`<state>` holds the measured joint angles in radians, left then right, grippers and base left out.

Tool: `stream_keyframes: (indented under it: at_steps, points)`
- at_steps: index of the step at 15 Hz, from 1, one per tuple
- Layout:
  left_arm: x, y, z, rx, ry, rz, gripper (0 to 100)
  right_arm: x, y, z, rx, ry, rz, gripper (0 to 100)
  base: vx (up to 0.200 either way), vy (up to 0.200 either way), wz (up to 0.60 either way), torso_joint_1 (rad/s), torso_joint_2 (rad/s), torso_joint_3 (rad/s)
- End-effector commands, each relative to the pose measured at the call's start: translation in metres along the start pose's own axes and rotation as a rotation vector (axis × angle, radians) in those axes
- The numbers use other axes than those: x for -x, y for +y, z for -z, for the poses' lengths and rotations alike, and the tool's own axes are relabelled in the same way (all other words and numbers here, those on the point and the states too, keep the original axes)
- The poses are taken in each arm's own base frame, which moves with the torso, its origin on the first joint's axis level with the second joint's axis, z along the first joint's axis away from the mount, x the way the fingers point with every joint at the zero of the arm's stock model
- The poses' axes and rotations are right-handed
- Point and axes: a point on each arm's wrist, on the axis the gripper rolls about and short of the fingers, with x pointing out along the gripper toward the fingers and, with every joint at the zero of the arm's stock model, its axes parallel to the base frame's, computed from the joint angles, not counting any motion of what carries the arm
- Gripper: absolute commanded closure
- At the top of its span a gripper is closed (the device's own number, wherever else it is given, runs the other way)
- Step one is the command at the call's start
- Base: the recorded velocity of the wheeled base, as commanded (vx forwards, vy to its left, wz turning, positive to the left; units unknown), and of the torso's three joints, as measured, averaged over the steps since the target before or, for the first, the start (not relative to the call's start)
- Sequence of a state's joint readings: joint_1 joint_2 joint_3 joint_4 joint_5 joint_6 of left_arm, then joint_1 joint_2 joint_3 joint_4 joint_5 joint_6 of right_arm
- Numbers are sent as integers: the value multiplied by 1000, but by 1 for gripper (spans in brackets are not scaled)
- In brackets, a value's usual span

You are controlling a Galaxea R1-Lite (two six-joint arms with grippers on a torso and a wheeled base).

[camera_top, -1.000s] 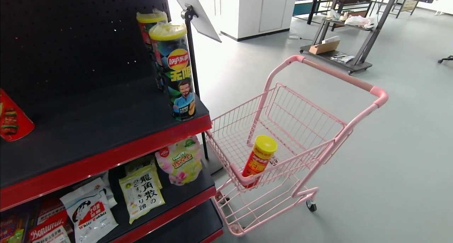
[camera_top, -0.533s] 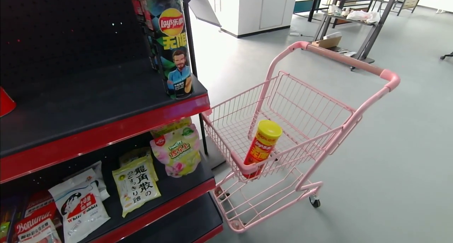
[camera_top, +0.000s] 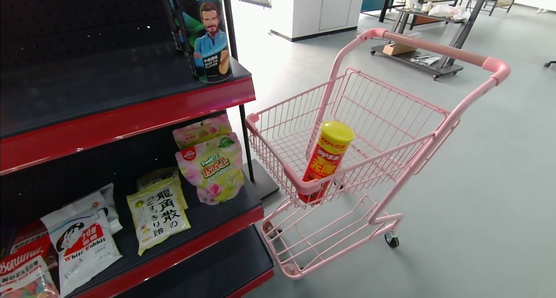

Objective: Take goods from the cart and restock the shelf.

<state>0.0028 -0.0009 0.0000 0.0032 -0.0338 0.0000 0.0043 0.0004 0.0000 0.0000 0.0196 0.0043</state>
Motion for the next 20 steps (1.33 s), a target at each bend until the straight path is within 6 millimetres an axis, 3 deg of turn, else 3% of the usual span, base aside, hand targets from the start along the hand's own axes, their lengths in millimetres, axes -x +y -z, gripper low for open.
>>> stream_keyframes:
  at_steps: [1,7,8,9,10,11,13,14,15,16,20]
  points:
    - [0,0,0,0,1,0,0,0,0,0,0,1,-1,0,0,0,0,-32,207,168]
    - [0,0,0,0,1,0,0,-1,0,-1,2,15,-1,0,0,0,0,-4,31,27]
    - [0,0,0,0,1,0,0,-1,0,-21,0,-3,-22,0,0,0,0,0,0,0]
    - [0,0,0,0,1,0,0,-17,0,-80,-50,32,-23,0,0,0,0,0,0,0]
    - [0,0,0,0,1,0,0,-28,0,-109,-121,37,-28,0,0,0,0,0,0,0]
    - [0,0,0,-2,1,0,0,-63,3,-163,-223,62,-111,0,0,0,0,0,0,0]
    - [0,0,0,-2,1,0,0,-107,14,-190,-193,104,-304,0,0,0,0,0,0,0]
    - [0,0,0,-2,1,0,0,-124,17,-191,-193,109,-318,0,0,0,0,0,0,0]
    - [0,0,0,-2,1,-7,0,-161,25,-181,-194,136,-367,0,0,0,0,0,0,0]
    - [0,0,0,-2,1,-8,0,-181,30,-165,-194,183,-428,0,0,0,0,0,0,0]
    - [0,0,0,-2,1,-8,0,-230,46,-127,-128,321,-546,0,0,0,0,0,0,0]
